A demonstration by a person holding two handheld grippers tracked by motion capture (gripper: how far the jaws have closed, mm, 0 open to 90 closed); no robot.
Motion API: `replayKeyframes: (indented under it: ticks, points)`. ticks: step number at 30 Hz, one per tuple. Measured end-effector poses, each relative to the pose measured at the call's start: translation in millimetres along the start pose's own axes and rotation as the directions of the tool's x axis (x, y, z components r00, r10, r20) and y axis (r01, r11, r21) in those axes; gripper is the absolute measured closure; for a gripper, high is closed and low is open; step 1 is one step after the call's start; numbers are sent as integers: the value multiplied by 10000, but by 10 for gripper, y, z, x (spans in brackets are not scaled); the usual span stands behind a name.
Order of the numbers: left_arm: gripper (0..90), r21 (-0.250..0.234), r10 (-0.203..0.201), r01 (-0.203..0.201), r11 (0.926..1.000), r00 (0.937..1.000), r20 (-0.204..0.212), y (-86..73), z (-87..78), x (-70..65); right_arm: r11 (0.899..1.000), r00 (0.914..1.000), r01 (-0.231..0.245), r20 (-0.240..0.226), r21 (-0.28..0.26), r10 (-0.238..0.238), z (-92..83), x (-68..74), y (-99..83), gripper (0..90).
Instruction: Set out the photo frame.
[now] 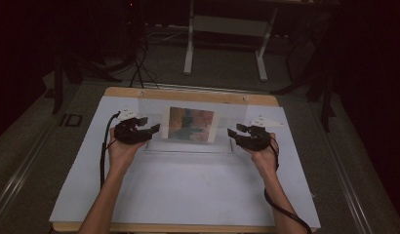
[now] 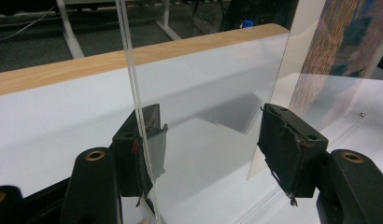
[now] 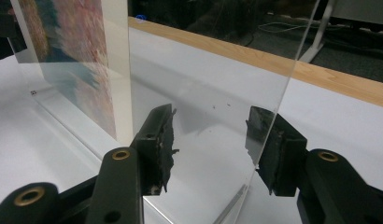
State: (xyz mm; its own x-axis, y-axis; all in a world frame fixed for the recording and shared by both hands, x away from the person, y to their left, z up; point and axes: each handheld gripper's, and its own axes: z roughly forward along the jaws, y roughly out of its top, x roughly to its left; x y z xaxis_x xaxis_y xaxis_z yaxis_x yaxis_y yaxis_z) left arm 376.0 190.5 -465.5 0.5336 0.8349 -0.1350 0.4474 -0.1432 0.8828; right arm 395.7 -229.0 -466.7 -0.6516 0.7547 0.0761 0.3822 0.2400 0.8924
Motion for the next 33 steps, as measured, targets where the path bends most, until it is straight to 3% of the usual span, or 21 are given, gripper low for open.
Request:
replayKeyframes:
  ticks: [17, 23, 33]
  points:
    - [376, 74, 10, -11, 10000, 10000, 45, -66, -78, -60, 10000, 10000, 16, 34, 10, -16, -87, 101, -55, 504]
    - [376, 199, 70, -69, 9998, 10000, -51, -75, -105, -76, 9998, 9998, -186, -114, 10, 187, -77, 106, -92, 505]
    - [377, -69, 72, -71, 10000, 9999, 81, -160, -128, -79, 9999, 9997, -102, -234, -126, 99, -93, 117, -139, 511]
